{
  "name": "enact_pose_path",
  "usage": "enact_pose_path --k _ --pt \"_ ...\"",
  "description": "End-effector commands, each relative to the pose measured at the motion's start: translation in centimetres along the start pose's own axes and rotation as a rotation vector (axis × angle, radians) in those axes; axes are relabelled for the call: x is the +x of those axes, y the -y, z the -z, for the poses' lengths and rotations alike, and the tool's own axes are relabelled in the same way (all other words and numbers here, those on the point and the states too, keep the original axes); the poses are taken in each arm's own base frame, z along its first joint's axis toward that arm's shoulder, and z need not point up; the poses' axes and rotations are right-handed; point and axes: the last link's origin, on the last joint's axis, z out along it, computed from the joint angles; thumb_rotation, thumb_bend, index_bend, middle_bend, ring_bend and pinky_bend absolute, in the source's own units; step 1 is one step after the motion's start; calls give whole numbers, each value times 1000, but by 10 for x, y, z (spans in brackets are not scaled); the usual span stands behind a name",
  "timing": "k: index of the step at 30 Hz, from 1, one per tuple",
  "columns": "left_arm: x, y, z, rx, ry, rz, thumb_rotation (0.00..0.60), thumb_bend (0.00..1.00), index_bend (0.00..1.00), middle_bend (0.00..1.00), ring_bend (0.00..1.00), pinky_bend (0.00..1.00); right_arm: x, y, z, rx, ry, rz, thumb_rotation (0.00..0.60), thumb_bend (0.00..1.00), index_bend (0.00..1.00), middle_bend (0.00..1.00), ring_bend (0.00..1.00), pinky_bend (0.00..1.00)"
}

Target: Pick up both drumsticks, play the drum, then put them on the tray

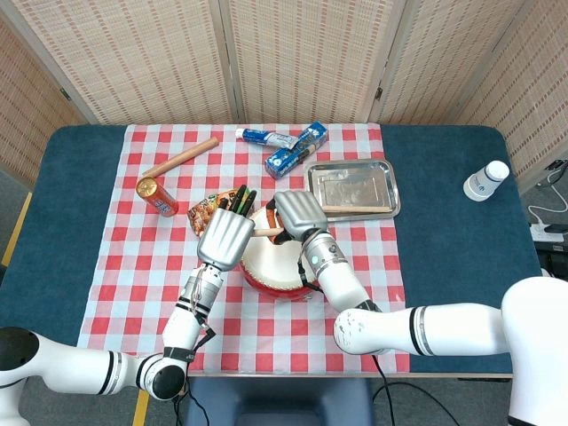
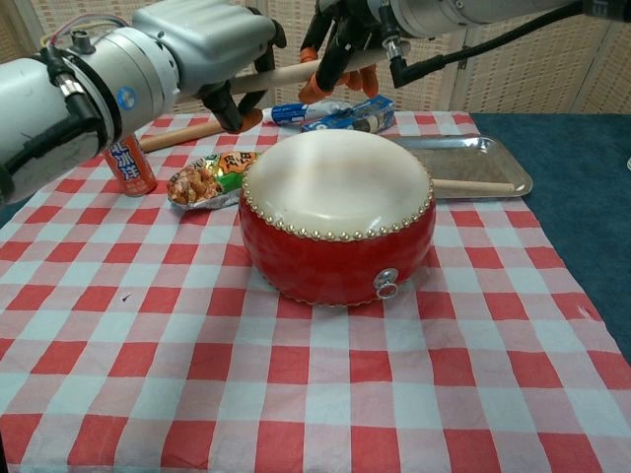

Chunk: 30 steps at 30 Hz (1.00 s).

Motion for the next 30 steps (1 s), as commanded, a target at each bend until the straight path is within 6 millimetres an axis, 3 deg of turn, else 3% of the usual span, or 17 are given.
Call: enact_pose_path --k 1,14,30 --pt "0 2 -1 6 0 -2 600 397 0 12 0 284 0 -1 0 1 -3 10 600 293 941 831 731 700" --pt "0 10 -5 39 37 7 600 358 0 0 0 250 -2 -8 5 22 -15 25 600 292 979 849 751 705" --pt "2 31 -7 86 91 50 600 313 0 0 0 208 1 -33 11 16 -76 39 600 292 996 854 757 714"
